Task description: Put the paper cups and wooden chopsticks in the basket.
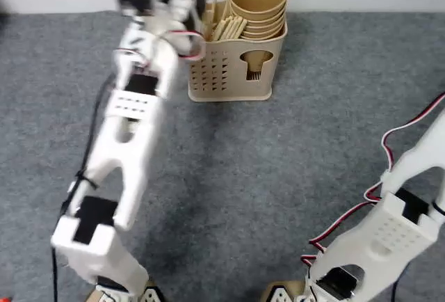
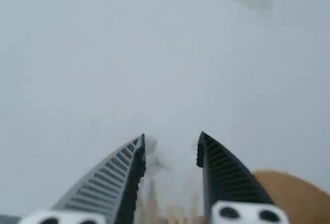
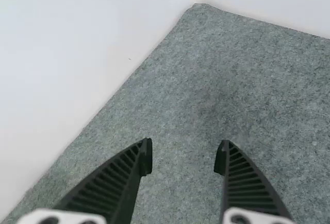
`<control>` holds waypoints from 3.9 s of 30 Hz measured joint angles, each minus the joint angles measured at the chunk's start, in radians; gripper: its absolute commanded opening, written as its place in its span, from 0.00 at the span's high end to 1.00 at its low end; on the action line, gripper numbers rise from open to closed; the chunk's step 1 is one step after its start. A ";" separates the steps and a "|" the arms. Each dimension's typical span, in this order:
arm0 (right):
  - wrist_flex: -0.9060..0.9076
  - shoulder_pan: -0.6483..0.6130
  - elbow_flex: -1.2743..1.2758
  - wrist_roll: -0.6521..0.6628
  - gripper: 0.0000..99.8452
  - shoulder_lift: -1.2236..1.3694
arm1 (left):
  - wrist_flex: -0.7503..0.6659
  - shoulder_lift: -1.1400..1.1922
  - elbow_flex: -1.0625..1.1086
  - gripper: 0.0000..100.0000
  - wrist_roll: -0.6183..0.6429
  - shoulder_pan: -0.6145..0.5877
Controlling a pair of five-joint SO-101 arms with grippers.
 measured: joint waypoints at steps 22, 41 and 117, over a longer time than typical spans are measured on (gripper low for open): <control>0.348 -0.341 0.000 0.247 0.79 -0.049 | 0.609 -0.904 0.404 0.84 -0.342 -0.190; 0.193 -0.448 1.157 0.384 0.79 -0.954 | 0.609 -1.863 1.382 0.84 -0.353 -0.193; -0.101 -0.720 2.811 0.370 0.79 -2.251 | 1.281 -1.973 1.685 0.84 -0.743 -0.170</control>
